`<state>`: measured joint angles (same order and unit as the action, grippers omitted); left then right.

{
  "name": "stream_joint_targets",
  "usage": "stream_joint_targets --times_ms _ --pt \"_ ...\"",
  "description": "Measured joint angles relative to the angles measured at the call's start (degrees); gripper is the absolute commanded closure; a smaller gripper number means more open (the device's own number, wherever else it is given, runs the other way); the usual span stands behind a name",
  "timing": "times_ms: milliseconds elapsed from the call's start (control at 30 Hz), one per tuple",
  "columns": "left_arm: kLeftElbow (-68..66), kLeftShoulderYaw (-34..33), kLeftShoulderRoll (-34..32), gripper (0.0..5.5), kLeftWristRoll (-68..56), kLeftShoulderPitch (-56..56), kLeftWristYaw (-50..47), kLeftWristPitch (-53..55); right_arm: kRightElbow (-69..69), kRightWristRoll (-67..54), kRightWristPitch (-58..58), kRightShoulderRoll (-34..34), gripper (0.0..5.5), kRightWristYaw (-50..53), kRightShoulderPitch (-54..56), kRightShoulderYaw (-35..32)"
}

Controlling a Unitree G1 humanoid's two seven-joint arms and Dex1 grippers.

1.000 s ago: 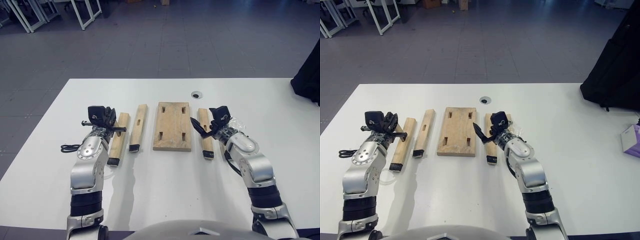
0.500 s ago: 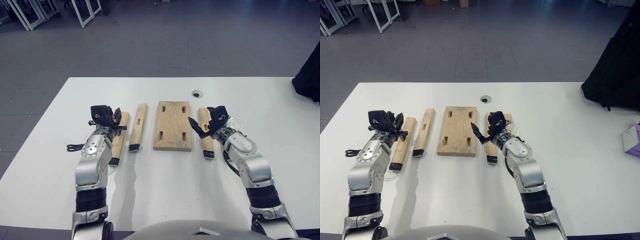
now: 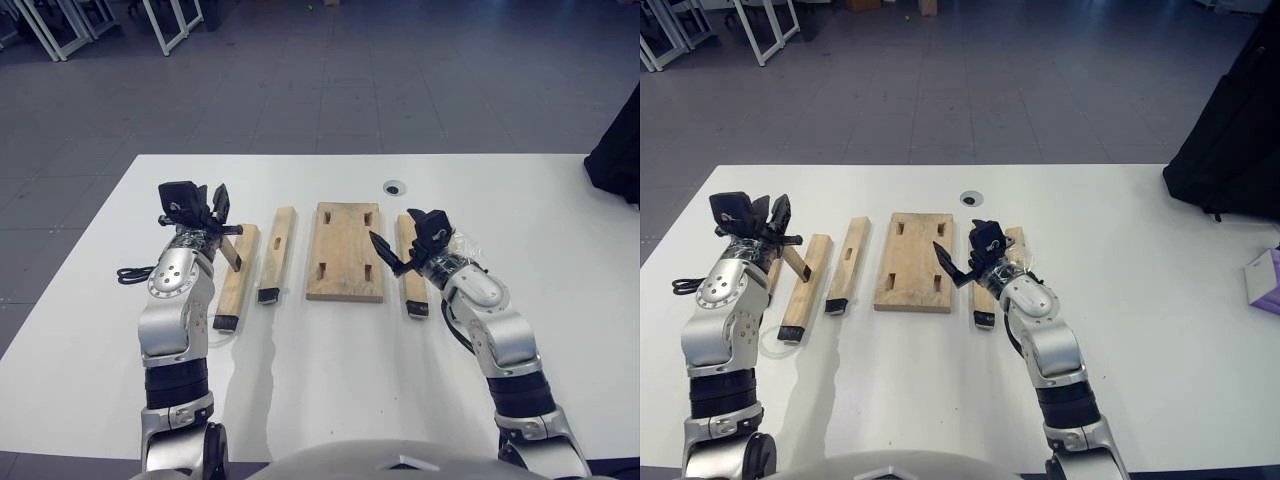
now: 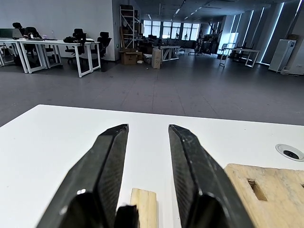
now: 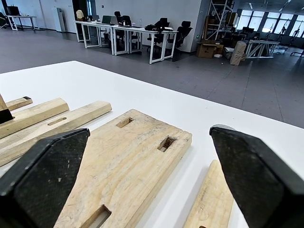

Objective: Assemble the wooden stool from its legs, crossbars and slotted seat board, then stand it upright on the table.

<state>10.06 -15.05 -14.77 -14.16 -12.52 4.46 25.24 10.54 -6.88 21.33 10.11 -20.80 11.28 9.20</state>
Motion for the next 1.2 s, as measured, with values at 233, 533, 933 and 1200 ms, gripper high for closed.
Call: stream_joint_targets --times_ms 233,533,933,1200 --pt "-1.0 -1.2 -2.6 3.95 0.0 -2.5 0.3 -0.5 0.1 0.0 -0.5 0.0 0.85 -0.1 -0.6 0.0" --pt "-2.9 -1.5 -3.8 3.95 0.0 -4.5 0.5 -0.7 0.1 0.0 -0.5 -0.1 0.85 -0.2 -0.6 0.4" --pt "-17.6 -5.0 -6.8 3.95 -2.5 -20.6 2.5 -5.5 0.0 0.0 -0.7 -0.6 0.85 -0.1 -0.7 1.0" --pt "-27.9 -0.5 -2.0 3.95 -0.1 -14.1 5.3 -15.6 -0.6 0.0 -0.7 0.1 0.85 -0.2 -0.1 0.2"
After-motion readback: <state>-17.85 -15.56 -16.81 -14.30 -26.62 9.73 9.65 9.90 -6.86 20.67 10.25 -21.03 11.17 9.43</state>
